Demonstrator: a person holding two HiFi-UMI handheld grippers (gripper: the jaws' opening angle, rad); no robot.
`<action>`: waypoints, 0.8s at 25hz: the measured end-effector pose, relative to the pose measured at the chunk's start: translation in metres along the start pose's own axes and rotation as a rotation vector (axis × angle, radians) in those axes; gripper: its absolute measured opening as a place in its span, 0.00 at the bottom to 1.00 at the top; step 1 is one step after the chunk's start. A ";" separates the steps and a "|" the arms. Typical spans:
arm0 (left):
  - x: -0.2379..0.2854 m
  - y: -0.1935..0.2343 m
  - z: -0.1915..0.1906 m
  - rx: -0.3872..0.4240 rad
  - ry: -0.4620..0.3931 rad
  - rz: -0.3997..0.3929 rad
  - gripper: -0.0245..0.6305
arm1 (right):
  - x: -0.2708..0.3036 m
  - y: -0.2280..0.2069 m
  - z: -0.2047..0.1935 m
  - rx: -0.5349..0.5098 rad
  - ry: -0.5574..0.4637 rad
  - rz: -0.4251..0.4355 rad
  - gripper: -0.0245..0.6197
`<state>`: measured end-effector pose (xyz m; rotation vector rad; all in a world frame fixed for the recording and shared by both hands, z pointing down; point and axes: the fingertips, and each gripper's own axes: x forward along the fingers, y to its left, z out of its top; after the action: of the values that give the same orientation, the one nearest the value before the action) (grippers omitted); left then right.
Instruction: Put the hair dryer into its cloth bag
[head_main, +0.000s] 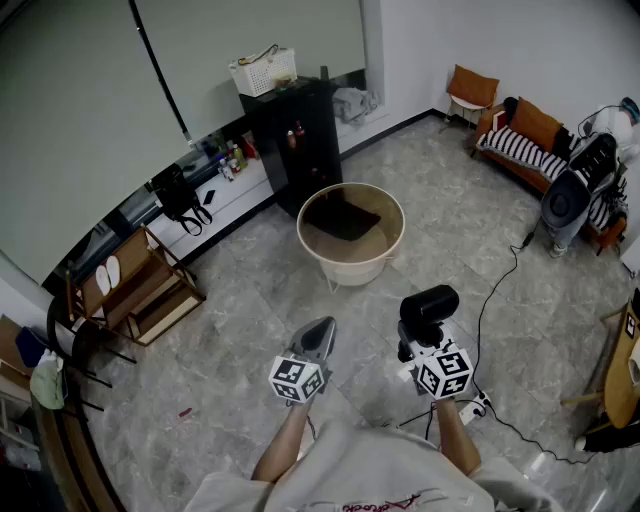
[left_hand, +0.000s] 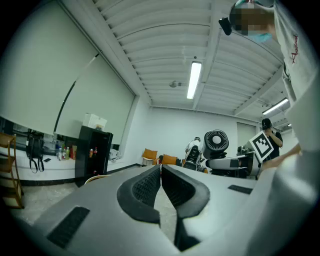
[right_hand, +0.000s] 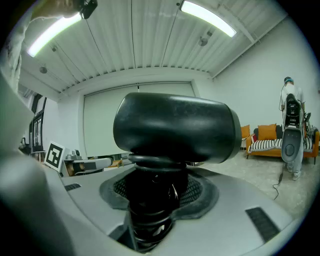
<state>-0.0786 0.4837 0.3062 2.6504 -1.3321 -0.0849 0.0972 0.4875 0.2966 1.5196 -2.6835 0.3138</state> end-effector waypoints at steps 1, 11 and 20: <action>0.000 -0.002 -0.001 0.000 0.001 0.000 0.09 | -0.002 -0.001 -0.001 0.002 0.001 0.001 0.36; 0.012 -0.014 -0.005 -0.001 0.006 0.018 0.09 | -0.010 -0.017 -0.004 0.038 -0.006 0.020 0.36; 0.032 -0.031 -0.004 0.011 0.007 0.052 0.09 | -0.022 -0.041 0.001 0.008 0.001 0.063 0.36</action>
<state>-0.0341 0.4770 0.3055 2.6205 -1.4027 -0.0620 0.1435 0.4856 0.2991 1.4382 -2.7371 0.3283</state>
